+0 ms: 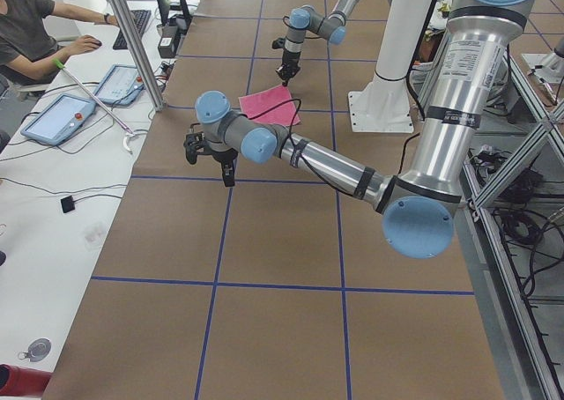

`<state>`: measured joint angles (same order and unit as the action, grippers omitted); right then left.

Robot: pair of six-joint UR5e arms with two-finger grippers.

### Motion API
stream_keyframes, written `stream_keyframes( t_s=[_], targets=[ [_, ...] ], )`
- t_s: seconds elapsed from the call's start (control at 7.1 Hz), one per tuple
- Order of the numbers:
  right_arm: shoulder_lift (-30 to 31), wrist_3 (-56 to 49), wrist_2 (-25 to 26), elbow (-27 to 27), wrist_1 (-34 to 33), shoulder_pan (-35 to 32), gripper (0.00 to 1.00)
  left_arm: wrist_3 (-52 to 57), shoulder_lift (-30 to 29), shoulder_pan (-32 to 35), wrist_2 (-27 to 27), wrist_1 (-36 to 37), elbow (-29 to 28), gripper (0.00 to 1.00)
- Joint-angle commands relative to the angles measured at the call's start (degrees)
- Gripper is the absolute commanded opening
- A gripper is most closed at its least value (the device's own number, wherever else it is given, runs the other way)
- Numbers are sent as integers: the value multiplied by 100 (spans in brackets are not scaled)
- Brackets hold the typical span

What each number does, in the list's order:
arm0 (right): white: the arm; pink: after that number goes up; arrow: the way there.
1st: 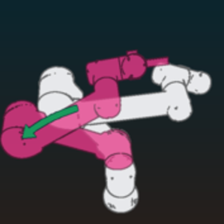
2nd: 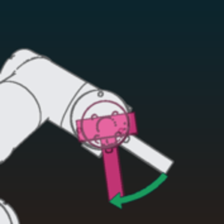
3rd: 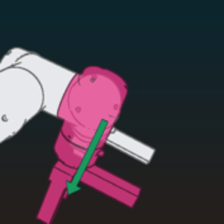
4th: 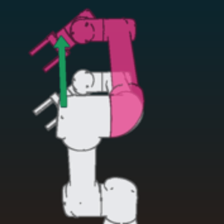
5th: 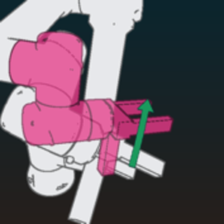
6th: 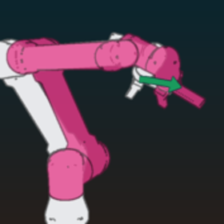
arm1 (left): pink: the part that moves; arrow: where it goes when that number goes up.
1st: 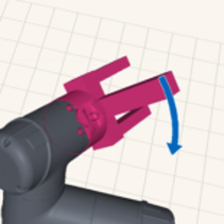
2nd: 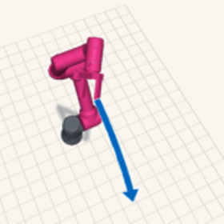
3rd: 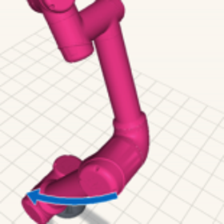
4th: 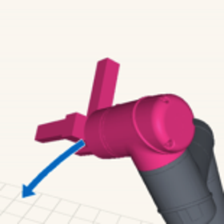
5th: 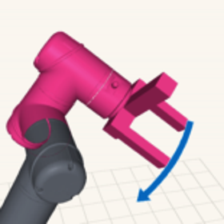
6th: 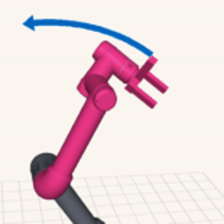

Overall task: Fold towel twice with both arms
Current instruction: 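Drag the towel to center with the right gripper while the left arm reaches in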

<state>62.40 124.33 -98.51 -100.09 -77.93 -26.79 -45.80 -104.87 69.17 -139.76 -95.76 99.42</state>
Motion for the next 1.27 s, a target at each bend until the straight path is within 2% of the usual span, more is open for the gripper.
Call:
stream_keyframes(
  t_s=[0.0, 0.28, 0.56, 0.7, 0.85, 1.13],
  targets=[
    [271, -14, -1, -185, 6, -55, 0, -1328, -445, -499, 10, -4, -2, 100],
    [447, 178, -1, -510, -38, 111, 0, -1762, -631, -807, 28, -265, 16, 100],
    [440, 600, 16, -835, -229, 409, 0, -3340, -938, -1552, 771, -898, 16, 100],
    [439, 654, 60, -950, -335, 550, 0, -3965, -1096, -1852, 958, -1014, 42, 100],
    [431, 802, 139, -951, -345, 674, 0, -4650, -1210, -2185, 1325, -1050, 138, 100],
    [457, 821, 131, -933, -345, 675, 0, -5820, -1203, -3142, 2544, -1373, 376, 99]
  ],
)
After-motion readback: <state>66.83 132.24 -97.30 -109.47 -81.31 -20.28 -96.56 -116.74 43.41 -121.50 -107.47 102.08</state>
